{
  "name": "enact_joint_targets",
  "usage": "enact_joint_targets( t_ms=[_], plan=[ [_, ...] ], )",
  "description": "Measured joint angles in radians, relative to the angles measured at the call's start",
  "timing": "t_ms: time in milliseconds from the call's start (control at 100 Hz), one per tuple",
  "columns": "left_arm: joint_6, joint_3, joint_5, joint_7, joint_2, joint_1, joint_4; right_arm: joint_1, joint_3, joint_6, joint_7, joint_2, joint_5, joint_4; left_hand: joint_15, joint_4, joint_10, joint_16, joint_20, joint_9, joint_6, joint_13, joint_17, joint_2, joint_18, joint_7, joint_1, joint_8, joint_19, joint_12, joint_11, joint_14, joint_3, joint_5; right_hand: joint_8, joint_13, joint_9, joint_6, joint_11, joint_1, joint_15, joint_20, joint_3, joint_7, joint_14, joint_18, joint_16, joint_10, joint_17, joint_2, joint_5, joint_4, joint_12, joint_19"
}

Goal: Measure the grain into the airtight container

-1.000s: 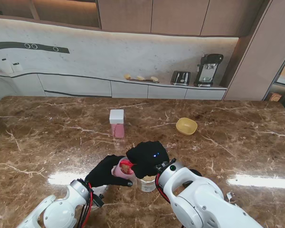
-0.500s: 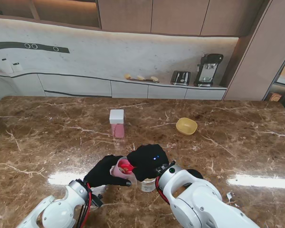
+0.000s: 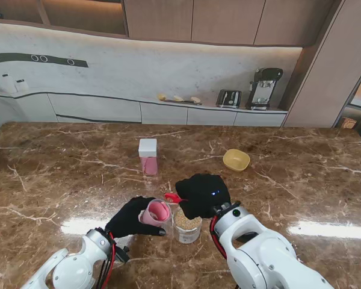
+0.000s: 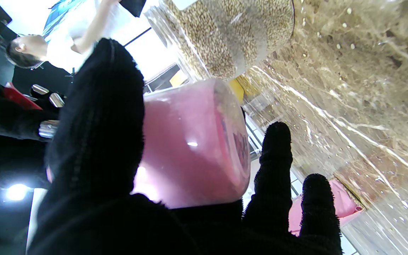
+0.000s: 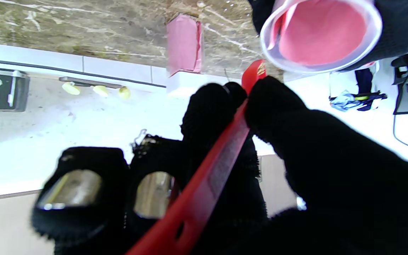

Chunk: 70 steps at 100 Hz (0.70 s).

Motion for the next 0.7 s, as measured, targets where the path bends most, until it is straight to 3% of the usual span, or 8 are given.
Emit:
enact_joint_targets(
  t_ms=[250,350,460,700],
  plan=[
    [0.002,-0.014,0.008,0.005,-0.001,0.011,-0.003,-0.060,0.079,0.029,0.001,-0.005,0.012,-0.026,0.000,0.000,0.000,0.000,0.000,0.000,0.000,0.000,0.000,0.000,0.000,0.000,0.000,0.000,0.000,0.000,0.000,0.000,0.000,0.000,0.000,0.000,0.000,0.000,0.000,0.000,0.000,0.000,0.000,0.000,0.000,0.000,0.000,0.000,0.000,0.000,0.000,0.000,-0.004,0.000],
    [0.003,-0.022,0.014,0.007,-0.001,0.016,-0.006,-0.074,0.093,0.047,0.035,-0.004,-0.017,-0.029,0.000,0.000,0.000,0.000,0.000,0.000,0.000,0.000,0.000,0.000,0.000,0.000,0.000,0.000,0.000,0.000,0.000,0.000,0.000,0.000,0.000,0.000,0.000,0.000,0.000,0.000,0.000,0.000,0.000,0.000,0.000,0.000,0.000,0.000,0.000,0.000,0.000,0.000,-0.004,0.000],
    [0.003,-0.025,0.016,0.009,-0.001,0.019,-0.008,-0.073,0.088,0.057,0.060,0.001,-0.070,-0.011,0.000,0.000,0.000,0.000,0.000,0.000,0.000,0.000,0.000,0.000,0.000,0.000,0.000,0.000,0.000,0.000,0.000,0.000,0.000,0.000,0.000,0.000,0.000,0.000,0.000,0.000,0.000,0.000,0.000,0.000,0.000,0.000,0.000,0.000,0.000,0.000,0.000,0.000,-0.004,0.000],
    [0.005,-0.024,0.016,0.012,-0.001,0.019,-0.009,-0.020,0.017,0.097,0.045,0.010,-0.075,0.094,0.000,0.000,0.000,0.000,0.000,0.000,0.000,0.000,0.001,0.000,0.000,0.000,0.000,0.000,0.000,0.000,0.000,0.000,0.000,0.000,0.000,0.000,0.000,0.000,0.001,0.000,0.000,0.000,0.000,0.000,0.000,0.000,0.000,0.000,0.000,0.000,0.000,0.000,-0.004,0.000]
  ],
)
